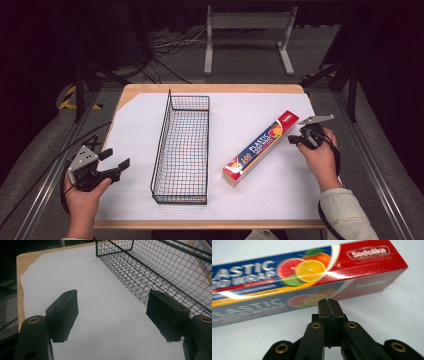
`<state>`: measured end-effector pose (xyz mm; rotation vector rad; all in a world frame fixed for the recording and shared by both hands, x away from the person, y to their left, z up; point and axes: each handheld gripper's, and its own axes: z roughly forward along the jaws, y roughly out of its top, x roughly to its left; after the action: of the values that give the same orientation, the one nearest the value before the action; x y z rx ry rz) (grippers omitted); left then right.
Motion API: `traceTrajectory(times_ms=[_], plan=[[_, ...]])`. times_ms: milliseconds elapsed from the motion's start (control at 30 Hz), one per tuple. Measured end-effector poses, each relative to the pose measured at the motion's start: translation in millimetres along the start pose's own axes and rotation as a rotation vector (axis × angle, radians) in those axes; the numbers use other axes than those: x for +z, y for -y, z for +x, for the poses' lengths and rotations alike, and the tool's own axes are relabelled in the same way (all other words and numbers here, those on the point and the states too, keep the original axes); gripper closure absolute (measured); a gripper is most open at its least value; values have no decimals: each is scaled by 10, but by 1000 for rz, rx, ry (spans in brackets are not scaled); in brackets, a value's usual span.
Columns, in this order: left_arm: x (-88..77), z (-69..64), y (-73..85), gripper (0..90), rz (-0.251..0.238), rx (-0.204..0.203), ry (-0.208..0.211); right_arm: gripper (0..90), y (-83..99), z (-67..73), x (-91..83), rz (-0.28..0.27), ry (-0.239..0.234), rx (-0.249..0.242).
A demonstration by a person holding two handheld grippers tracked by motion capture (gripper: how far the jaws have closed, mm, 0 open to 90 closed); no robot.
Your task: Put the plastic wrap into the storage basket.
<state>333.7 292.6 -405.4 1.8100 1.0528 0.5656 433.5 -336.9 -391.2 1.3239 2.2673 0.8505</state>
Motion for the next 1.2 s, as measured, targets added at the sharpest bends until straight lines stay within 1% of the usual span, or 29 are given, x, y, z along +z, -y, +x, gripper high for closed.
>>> traceTrajectory(times_ms=[100, 167, 233, 267, 333, 367, 433, 500, 600, 667, 700, 733, 867, 933, 1033, 1167, 1200], plan=[[-3, -2, -7, 260, 2, 0, 2, 900, -50, 102, -117, -13, -28, -9], [-4, -3, -10, 260, 1, -1, 5, 900, -95, 180, -186, -25, -56, -19], [-5, -4, -13, 258, 2, -3, 7, 900, -159, 281, -254, -34, -80, -45], [-5, -5, -14, 257, 3, -2, 8, 900, -189, 335, -281, -36, -97, -44], [-8, -7, -15, 257, 3, -1, 9, 900, -244, 422, -317, -39, -112, -62], [-8, -7, -15, 257, 3, -1, 9, 900, -244, 422, -317, -39, -112, -62], [-18, -8, -15, 257, 0, -2, 14, 900, -317, 545, -343, -49, -142, -80], [-27, -3, -14, 256, 1, 1, 18, 900, -373, 653, -363, -50, -156, -92], [-39, 2, -15, 250, 3, 2, 22, 900, -453, 812, -394, -58, -197, -113], [-43, 0, -17, 248, 3, -2, 24, 900, -495, 893, -400, -64, -216, -125], [-46, 1, -19, 248, 3, 0, 24, 900, -495, 893, -400, -64, -216, -125], [-49, -1, -23, 248, 1, -2, 26, 900, -535, 966, -391, -61, -228, -135], [-65, 3, -25, 247, -3, -5, 24, 900, -609, 1102, -355, -62, -261, -162], [-70, 3, -23, 248, -4, -7, 24, 900, -621, 1127, -346, -61, -268, -163], [-88, -7, -14, 244, -2, -4, 23, 900, -680, 1238, -282, -52, -286, -179], [-133, -27, 9, 233, -3, -2, 27, 900, -749, 1388, -164, -30, -304, -214], [-146, -30, 16, 230, -10, -9, 29, 900, -765, 1421, -119, -21, -310, -221]])
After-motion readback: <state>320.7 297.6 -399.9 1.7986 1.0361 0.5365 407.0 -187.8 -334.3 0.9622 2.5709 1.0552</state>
